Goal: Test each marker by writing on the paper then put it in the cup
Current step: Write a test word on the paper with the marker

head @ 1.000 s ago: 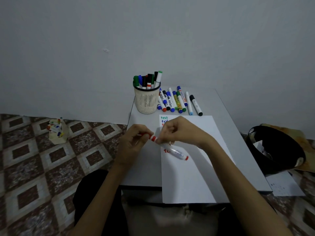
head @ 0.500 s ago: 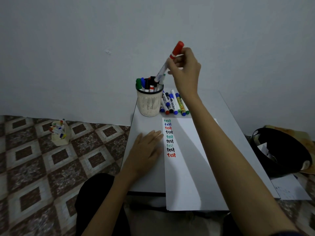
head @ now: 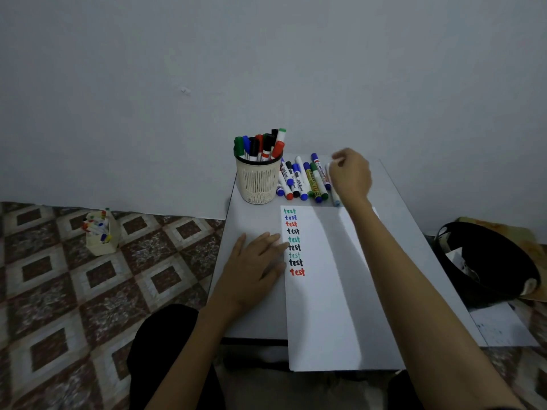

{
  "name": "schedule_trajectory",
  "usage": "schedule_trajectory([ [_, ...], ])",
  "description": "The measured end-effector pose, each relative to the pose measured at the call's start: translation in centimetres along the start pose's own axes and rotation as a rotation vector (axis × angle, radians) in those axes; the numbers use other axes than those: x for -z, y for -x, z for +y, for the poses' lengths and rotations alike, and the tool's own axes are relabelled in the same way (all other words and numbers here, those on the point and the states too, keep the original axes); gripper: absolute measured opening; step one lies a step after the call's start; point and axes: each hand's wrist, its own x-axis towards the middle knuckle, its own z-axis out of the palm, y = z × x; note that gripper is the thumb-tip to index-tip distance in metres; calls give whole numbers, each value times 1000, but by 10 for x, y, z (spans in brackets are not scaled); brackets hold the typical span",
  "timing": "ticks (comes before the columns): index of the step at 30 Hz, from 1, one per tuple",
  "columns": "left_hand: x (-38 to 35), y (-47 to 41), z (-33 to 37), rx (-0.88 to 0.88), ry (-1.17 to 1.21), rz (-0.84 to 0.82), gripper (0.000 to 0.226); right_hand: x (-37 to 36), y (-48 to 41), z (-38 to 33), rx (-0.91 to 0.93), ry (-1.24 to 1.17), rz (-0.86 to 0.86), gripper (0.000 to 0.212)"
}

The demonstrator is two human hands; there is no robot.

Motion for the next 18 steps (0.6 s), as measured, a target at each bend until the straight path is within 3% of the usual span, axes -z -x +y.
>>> schedule_trajectory([
  [3, 0, 0, 0, 3, -18, -6, 62, 0, -1, 47, -161, 297, -148, 13],
  [5, -1, 0, 0, 4, -14, -4, 62, -3, 3, 67, -182, 333, -181, 16],
  [7, -1, 0, 0, 6, -6, -6, 62, -3, 8, 75, -172, 277, -109, 18],
  [9, 0, 0, -1, 2, -10, -10, 62, 2, 10, 73, -132, 113, 25, 19],
  [13, 2, 0, 3, 19, 50, 36, 64, 26, 26, 39, -62, -549, 118, 16],
  [15, 3, 0, 6, 45, 146, 106, 64, 44, 46, 16, -28, -761, 71, 12],
  [18, 9, 2, 9, 107, 362, 164, 66, 56, 86, -5, 9, -901, -183, 1],
])
